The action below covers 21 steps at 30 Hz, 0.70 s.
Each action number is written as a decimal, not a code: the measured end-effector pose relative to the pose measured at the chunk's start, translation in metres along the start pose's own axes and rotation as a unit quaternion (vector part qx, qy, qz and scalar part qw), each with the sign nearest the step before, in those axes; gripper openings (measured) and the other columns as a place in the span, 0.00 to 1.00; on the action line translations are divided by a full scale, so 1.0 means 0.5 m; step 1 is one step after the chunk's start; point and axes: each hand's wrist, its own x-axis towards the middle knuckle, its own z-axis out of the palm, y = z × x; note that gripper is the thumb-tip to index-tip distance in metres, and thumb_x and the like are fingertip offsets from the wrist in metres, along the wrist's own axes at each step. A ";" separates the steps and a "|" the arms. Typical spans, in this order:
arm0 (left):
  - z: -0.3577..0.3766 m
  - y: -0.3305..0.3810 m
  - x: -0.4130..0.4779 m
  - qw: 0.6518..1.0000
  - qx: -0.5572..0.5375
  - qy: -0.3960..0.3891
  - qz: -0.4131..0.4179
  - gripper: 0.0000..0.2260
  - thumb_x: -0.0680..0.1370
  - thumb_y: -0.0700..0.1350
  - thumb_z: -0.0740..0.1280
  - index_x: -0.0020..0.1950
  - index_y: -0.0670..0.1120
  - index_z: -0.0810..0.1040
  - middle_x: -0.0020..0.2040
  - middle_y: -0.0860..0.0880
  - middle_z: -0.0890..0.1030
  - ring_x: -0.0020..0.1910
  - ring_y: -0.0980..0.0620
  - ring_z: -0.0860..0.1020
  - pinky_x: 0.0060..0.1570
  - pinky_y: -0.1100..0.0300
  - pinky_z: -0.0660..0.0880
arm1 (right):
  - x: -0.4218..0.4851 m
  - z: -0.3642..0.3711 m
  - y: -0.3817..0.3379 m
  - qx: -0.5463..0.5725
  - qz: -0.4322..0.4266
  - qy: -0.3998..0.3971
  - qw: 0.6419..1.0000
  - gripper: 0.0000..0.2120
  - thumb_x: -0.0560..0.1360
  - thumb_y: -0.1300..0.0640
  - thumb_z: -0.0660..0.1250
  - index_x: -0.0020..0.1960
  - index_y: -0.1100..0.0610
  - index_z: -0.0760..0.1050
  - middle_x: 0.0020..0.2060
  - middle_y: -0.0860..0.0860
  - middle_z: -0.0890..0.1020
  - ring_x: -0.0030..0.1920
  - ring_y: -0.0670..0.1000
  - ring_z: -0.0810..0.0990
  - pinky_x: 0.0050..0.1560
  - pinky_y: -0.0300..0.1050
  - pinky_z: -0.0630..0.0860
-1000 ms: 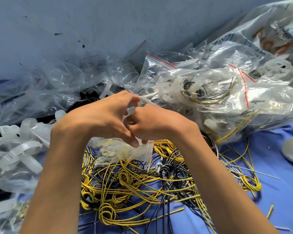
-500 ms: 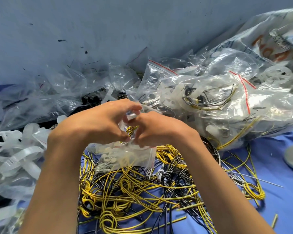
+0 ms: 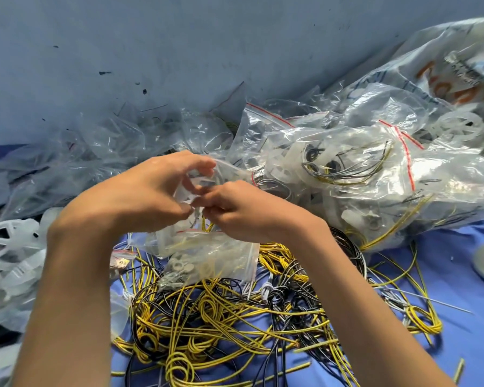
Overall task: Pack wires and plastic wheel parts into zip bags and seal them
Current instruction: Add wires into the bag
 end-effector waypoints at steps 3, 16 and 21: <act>0.005 0.013 -0.001 1.000 -0.008 -0.018 0.000 0.28 0.71 0.31 0.68 0.68 0.50 0.71 0.44 0.63 0.70 0.33 0.76 0.70 0.36 0.79 0.65 | 0.002 0.009 0.012 -0.106 0.080 -0.015 0.991 0.08 0.76 0.61 0.58 0.47 0.62 0.75 0.49 0.60 0.78 0.50 0.62 0.76 0.50 0.53 0.76; 0.009 -0.014 0.009 0.999 0.019 0.024 -0.026 0.26 0.71 0.34 0.68 0.67 0.51 0.72 0.57 0.53 0.75 0.51 0.55 0.74 0.42 0.78 0.65 | -0.046 -0.084 -0.007 0.053 0.020 0.094 0.994 0.09 0.73 0.63 0.64 0.46 0.57 0.83 0.39 0.51 0.85 0.40 0.48 0.83 0.44 0.45 0.79; 0.003 -0.022 0.008 0.998 0.016 0.045 -0.038 0.25 0.73 0.38 0.69 0.68 0.51 0.70 0.58 0.56 0.74 0.49 0.64 0.74 0.38 0.82 0.65 | -0.093 -0.112 0.021 -0.017 0.170 -0.174 0.970 0.05 0.73 0.59 0.68 0.42 0.54 0.83 0.35 0.46 0.85 0.35 0.40 0.83 0.43 0.37 0.78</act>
